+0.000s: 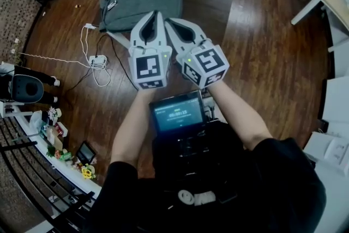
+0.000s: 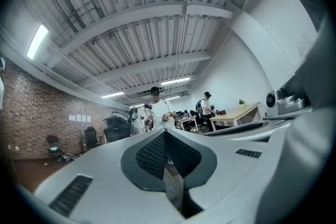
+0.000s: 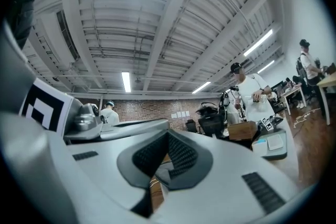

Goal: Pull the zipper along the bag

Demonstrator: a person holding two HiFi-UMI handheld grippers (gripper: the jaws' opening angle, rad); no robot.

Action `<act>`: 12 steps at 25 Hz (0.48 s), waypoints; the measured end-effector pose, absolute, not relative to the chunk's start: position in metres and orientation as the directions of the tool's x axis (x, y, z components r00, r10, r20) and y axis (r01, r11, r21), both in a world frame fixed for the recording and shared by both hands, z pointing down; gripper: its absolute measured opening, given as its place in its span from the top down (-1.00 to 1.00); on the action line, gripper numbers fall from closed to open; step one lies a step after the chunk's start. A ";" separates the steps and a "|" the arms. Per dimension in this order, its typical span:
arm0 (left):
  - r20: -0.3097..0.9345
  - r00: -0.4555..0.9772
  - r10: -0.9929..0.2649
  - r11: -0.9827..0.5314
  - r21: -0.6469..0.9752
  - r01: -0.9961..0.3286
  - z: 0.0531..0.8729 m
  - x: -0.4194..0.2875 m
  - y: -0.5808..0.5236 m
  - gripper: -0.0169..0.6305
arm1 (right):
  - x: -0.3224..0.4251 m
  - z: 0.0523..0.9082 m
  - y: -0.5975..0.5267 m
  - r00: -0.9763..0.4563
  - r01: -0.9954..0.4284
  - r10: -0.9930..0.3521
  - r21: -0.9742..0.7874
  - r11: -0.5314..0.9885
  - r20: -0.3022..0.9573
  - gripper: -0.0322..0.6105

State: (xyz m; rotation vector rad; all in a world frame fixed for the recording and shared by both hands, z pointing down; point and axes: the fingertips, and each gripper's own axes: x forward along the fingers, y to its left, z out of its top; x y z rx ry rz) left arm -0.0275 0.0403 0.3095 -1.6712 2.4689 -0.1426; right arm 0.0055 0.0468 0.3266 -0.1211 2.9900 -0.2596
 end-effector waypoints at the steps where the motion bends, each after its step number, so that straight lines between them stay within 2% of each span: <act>1: -0.076 -0.364 -0.928 0.372 -0.169 -0.913 0.309 -0.028 0.040 0.96 | 0.005 0.326 0.047 -0.987 -0.069 -0.093 -0.176 0.982 -0.132 0.87; 12: -0.085 -0.366 -0.927 0.375 -0.165 -0.912 0.305 -0.028 0.039 0.96 | 0.005 0.322 0.046 -0.984 -0.075 -0.100 -0.170 0.983 -0.146 0.87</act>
